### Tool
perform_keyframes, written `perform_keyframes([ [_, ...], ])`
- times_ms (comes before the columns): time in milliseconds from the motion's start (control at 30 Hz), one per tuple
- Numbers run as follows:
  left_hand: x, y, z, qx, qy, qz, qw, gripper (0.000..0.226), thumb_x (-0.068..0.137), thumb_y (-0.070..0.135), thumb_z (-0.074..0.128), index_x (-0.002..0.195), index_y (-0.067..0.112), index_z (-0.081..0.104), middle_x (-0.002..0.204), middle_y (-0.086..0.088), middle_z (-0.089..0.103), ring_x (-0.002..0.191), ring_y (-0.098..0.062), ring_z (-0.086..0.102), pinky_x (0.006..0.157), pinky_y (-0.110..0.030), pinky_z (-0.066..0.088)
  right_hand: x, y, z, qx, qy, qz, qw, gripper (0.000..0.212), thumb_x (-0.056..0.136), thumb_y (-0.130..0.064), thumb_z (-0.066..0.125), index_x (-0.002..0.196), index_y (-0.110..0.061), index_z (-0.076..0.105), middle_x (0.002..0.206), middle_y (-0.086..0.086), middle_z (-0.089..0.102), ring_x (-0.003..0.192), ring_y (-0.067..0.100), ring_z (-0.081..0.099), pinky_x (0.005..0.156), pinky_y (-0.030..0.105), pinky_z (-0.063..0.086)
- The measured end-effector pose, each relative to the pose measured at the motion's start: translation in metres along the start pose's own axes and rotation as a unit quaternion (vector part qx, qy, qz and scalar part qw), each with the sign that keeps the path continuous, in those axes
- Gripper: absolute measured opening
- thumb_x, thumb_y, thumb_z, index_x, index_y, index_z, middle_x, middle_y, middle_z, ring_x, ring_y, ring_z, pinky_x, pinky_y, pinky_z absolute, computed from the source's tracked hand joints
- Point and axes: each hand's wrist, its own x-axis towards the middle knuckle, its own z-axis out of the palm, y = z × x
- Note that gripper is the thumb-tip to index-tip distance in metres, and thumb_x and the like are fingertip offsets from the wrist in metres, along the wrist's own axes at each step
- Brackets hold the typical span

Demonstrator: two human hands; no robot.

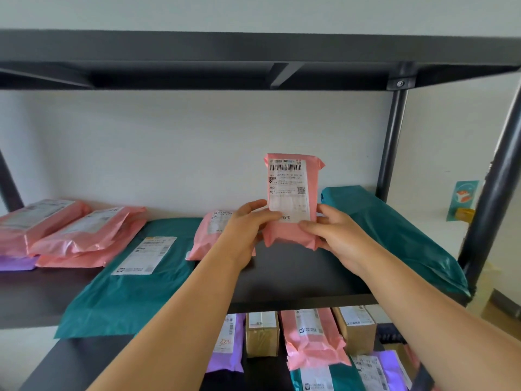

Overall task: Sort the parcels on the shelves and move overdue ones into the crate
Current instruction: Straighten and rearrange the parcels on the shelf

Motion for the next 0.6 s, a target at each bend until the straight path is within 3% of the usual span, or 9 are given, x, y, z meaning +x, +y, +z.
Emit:
perform_keyframes([
  [133,-0.013,0.008,-0.005,0.017,-0.04,0.023,0.999,0.033,0.09,0.012,0.066,0.123,0.01,0.065,0.109,-0.005,0.074,0.102,-0.023,0.071,0.086,-0.031,0.058,-0.005,0.0,0.002,0.0,-0.027,-0.011,1.0,0.038,0.091,-0.01,0.067,0.125,-0.025,0.059,0.112,-0.004,0.073,0.102,0.018,0.07,0.086,0.041,0.059],
  [300,-0.014,0.008,-0.008,0.038,-0.035,0.029,0.998,0.036,0.088,0.01,0.069,0.124,0.008,0.063,0.112,-0.005,0.073,0.103,-0.022,0.07,0.092,-0.039,0.057,-0.008,-0.002,0.004,0.011,-0.029,-0.017,0.999,0.044,0.089,-0.007,0.068,0.128,-0.026,0.057,0.114,-0.004,0.072,0.105,0.019,0.069,0.088,0.042,0.058],
  [600,-0.008,0.005,-0.009,0.063,-0.002,0.019,0.998,0.032,0.087,0.015,0.072,0.118,0.008,0.067,0.108,-0.007,0.074,0.101,-0.026,0.071,0.094,-0.045,0.055,-0.005,0.002,0.01,0.023,-0.014,-0.003,1.0,0.034,0.09,-0.015,0.069,0.119,-0.03,0.059,0.113,-0.004,0.071,0.106,0.019,0.067,0.089,0.043,0.058],
])
